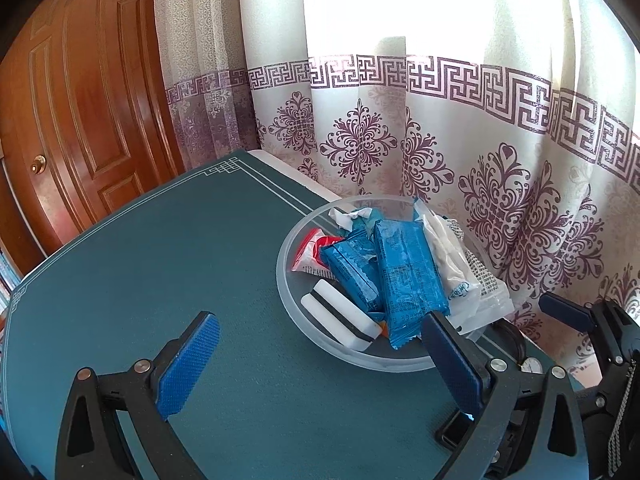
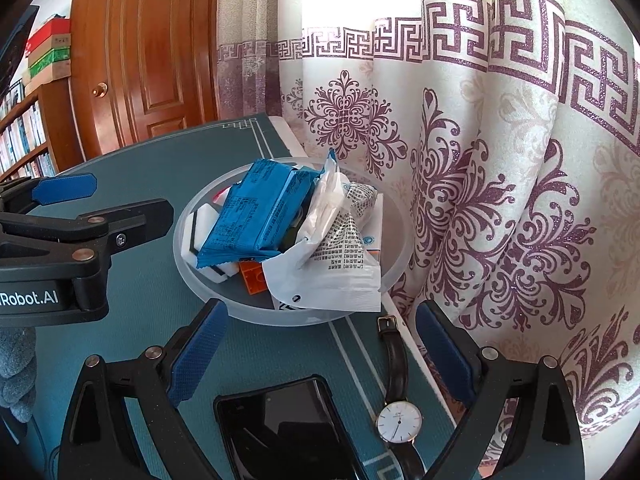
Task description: Organize objects
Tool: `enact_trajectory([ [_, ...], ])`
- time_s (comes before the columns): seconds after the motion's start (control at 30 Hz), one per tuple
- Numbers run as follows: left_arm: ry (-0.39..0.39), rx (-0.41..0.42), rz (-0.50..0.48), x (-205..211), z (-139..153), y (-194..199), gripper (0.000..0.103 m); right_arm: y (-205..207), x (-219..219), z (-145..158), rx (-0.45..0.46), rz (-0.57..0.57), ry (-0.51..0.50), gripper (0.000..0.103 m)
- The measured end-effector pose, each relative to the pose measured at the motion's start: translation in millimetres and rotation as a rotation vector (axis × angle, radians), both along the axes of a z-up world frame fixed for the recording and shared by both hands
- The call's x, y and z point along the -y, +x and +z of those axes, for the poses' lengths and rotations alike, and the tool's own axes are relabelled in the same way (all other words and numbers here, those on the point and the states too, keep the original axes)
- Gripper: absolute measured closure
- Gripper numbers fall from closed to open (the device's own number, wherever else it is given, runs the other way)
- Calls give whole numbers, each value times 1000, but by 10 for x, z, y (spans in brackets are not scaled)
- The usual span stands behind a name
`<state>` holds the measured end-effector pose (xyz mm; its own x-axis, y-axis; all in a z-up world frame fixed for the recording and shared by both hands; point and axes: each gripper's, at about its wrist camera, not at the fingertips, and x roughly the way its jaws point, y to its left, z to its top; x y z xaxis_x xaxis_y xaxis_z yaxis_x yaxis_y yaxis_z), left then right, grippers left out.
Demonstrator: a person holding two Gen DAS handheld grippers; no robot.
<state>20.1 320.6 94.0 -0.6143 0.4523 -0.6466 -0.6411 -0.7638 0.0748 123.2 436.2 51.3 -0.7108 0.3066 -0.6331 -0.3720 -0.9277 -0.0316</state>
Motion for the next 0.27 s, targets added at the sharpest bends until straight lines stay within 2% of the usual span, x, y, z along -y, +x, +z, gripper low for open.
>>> enact_trajectory([
  [0.27, -10, 15, 4, 32, -34, -14, 0, -14, 34, -23, 6, 11, -1, 7],
])
